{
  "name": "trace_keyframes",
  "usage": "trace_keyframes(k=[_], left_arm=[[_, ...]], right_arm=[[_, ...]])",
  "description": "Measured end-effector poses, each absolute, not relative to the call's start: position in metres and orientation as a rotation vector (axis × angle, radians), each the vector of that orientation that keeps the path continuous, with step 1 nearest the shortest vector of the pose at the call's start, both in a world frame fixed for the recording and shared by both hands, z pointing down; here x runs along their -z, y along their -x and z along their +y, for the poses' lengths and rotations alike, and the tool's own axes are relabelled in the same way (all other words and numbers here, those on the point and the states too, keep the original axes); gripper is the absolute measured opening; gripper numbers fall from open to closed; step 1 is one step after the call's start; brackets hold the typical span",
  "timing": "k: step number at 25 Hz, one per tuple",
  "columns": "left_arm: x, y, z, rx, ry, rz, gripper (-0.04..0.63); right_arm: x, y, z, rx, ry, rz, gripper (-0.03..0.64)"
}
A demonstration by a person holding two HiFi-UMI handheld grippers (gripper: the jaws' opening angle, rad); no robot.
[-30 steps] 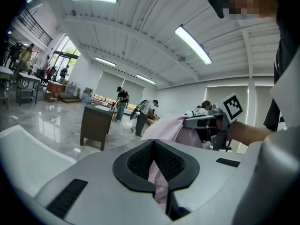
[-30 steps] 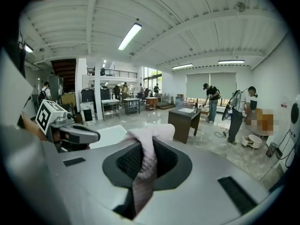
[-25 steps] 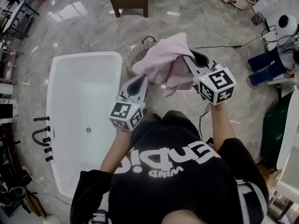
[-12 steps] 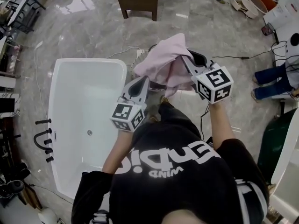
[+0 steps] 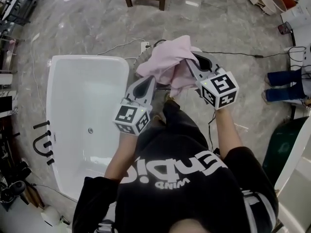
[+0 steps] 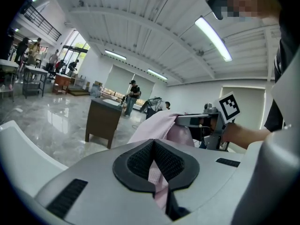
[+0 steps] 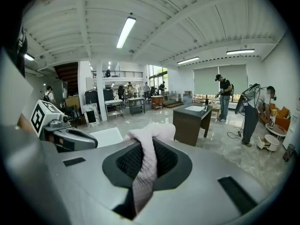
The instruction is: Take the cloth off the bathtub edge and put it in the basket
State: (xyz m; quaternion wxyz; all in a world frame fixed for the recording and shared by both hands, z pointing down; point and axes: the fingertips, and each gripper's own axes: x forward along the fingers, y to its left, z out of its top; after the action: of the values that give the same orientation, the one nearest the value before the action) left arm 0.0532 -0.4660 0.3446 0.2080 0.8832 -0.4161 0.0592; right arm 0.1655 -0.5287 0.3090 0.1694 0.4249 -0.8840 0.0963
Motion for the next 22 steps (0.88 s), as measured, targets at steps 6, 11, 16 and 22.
trace_keyframes(k=[6,11,16,22], left_arm=[[-0.396,-0.056,-0.491,-0.211,-2.394,-1.149,0.014],[-0.468,-0.057,-0.519,-0.22,-2.3,-1.159,0.014],[-0.561,-0.052,-0.541,-0.239,-2.251,-1.159,0.014],[-0.665,-0.039,-0.536,-0.316,-2.181,-1.135,0.014]], right_arm=[[-0.392,-0.16,-0.547,-0.368,-1.143,-2.479,0.035],[-0.489,-0.155,-0.565,-0.445,-1.099,-2.413,0.035],[-0.604,-0.143,-0.578,-0.493,-1.054,-2.351,0.026],[-0.721,-0.132,-0.576,-0.558,-0.978,-2.262,0.025]])
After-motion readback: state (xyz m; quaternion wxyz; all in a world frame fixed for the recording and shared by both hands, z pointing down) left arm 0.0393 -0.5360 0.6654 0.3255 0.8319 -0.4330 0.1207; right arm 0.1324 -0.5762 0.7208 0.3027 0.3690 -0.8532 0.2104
